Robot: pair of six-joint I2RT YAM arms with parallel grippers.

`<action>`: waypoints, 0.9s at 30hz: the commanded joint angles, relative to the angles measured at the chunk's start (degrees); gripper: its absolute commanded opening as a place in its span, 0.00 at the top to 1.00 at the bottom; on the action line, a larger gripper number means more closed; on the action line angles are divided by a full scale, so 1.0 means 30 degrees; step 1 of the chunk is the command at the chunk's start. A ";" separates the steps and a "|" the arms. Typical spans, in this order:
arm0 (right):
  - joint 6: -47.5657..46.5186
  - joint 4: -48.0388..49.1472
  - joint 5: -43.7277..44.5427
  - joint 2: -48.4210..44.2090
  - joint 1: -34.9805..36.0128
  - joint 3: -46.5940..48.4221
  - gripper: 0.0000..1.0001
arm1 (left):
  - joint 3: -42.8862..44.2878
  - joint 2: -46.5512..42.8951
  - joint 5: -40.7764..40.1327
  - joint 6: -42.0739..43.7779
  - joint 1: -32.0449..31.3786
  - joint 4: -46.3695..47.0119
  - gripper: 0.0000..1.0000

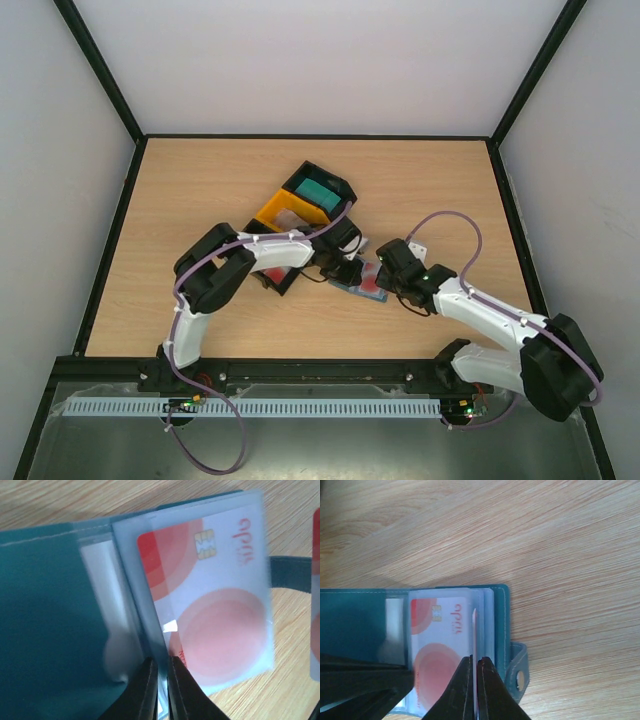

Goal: Put the credit cards into the card holder
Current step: Turn over the card slot in the card holder.

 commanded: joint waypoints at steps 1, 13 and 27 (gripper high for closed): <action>-0.0205 0.0603 -0.0254 -0.0651 -0.0062 -0.0074 0.98 | 0.0590 0.0847 -0.0125 -0.0261 0.0172 -0.0419 0.90; 0.0259 0.0362 -0.0016 -0.0337 -0.0062 -0.0454 0.98 | 0.0491 0.1416 -0.0848 -0.0589 0.0361 -0.1104 0.94; 0.0500 0.0044 -0.0102 0.0435 -0.0062 -0.0571 0.98 | 0.0401 0.1808 -0.1136 -0.0708 0.0485 -0.1384 0.95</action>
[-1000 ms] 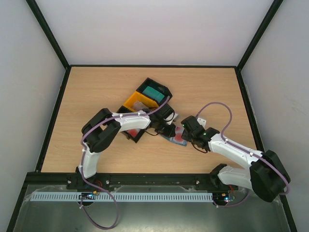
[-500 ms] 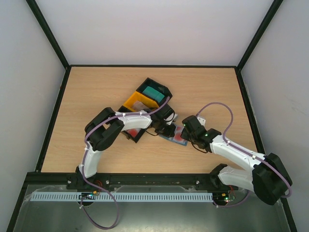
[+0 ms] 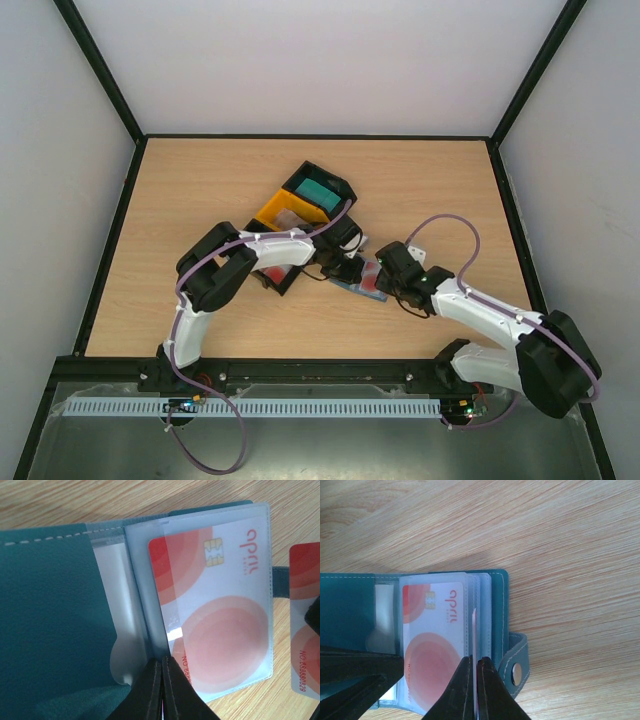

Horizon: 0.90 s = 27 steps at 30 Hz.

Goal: Put the credit cards into the card holder
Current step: Turn over the card slot in the card holder.

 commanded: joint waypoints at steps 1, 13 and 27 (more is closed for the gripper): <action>0.0146 -0.0446 0.0354 0.0428 -0.0062 -0.0112 0.98 | -0.0090 0.1126 -0.1012 -0.0166 0.0183 -0.1225 0.95; -0.0273 0.1223 -0.1122 0.0134 -0.0062 -0.0354 0.98 | -0.0099 0.0945 -0.0882 -0.0140 0.0210 -0.1231 0.95; 0.0409 -0.0513 0.0937 -0.0197 -0.0062 -0.0642 0.98 | -0.0064 0.1111 -0.0950 -0.0108 0.0216 -0.1317 0.95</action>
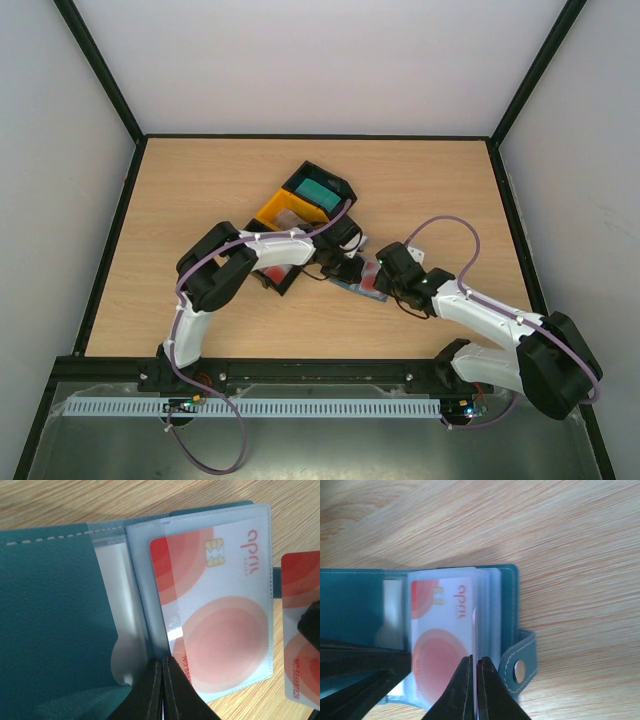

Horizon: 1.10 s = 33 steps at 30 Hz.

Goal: Put the credit cards into the card holder
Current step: Turn over the card slot in the card holder.

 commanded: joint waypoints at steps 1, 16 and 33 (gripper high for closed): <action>0.0267 -0.1481 0.1953 -0.0117 -0.0062 -0.0418 0.98 | -0.0063 0.1080 -0.1055 -0.0042 0.0198 -0.1297 0.95; -0.0564 0.2986 0.2287 -0.0191 -0.0149 -0.1722 0.98 | -0.0071 0.1187 -0.0851 -0.0043 0.0200 -0.1294 0.95; 0.0792 0.4424 0.1257 -0.1522 -0.0289 -0.2611 0.98 | -0.0077 0.1063 -0.0843 0.0002 0.0209 -0.1352 0.95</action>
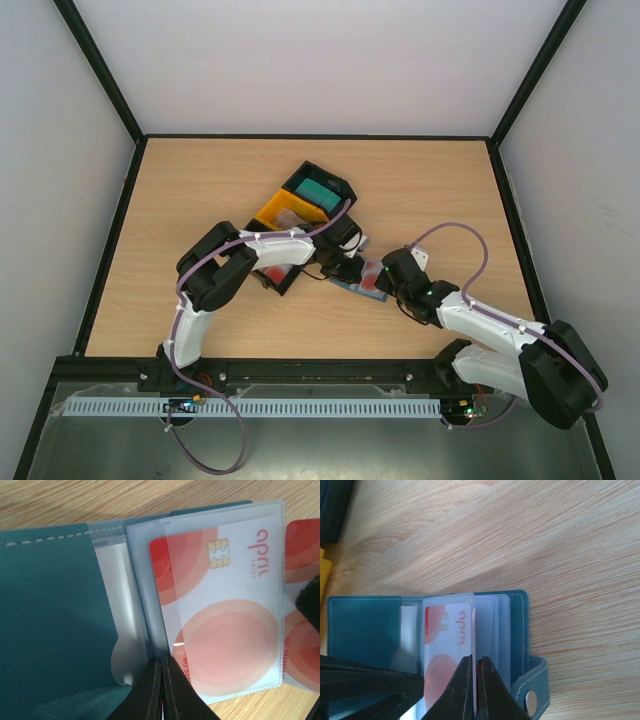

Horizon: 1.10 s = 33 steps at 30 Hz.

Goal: Put the credit cards into the card holder
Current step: Turn over the card slot in the card holder.

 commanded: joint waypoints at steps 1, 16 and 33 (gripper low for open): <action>0.0709 0.0673 0.0120 -0.0620 -0.0106 -0.0320 0.98 | -0.0142 0.1023 -0.0988 0.0012 0.0165 -0.1307 0.95; 0.2616 0.2551 -0.0575 -0.1039 -0.0289 -0.1156 0.98 | -0.0217 0.0462 -0.1150 0.0108 0.0179 -0.1457 0.92; 0.2681 0.3633 -0.1031 0.0136 -0.0589 -0.0294 0.98 | -0.0393 -0.0276 -0.1898 0.0160 0.0179 -0.1670 0.90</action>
